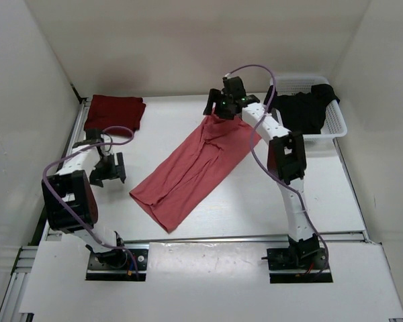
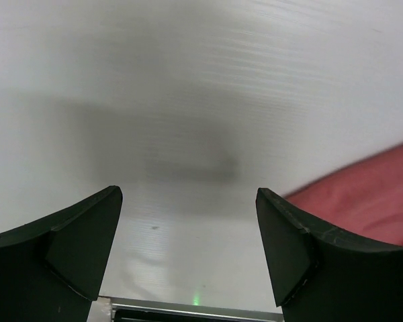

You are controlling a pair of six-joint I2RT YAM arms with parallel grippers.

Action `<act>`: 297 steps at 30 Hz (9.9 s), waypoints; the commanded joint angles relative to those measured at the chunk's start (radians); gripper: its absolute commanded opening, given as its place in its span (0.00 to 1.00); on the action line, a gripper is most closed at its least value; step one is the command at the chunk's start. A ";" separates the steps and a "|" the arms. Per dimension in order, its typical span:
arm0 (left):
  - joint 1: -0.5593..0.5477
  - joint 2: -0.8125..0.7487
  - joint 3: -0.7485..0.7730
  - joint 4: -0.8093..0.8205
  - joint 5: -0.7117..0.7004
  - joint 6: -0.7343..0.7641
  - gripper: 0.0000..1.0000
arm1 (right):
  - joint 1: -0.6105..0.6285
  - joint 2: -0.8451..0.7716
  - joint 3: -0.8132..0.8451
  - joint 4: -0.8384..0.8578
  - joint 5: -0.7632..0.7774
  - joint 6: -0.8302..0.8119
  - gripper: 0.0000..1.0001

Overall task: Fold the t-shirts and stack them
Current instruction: Rotate the tshirt 85 degrees, then grab the bottom of the folded rectangular tshirt with both arms, then fold the folded rectangular tshirt in 1/3 of the way

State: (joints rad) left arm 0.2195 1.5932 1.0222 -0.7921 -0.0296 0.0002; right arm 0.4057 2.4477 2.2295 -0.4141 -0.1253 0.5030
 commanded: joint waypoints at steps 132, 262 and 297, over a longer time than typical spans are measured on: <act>-1.074 -1.371 -0.794 -0.010 0.230 0.000 1.00 | 0.625 -1.397 -1.670 -0.055 0.138 0.667 0.65; -0.597 0.657 1.050 -0.160 0.070 0.000 0.57 | -0.116 -0.400 -0.519 -0.268 -0.255 -0.029 0.55; -0.278 0.289 0.530 -0.104 0.148 0.000 0.98 | 0.309 -0.311 -0.490 -0.144 0.263 0.032 0.00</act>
State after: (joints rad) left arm -0.0677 1.9594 1.5505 -0.9215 0.0864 -0.0002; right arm 0.7136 2.1475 1.7077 -0.5964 0.1101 0.5194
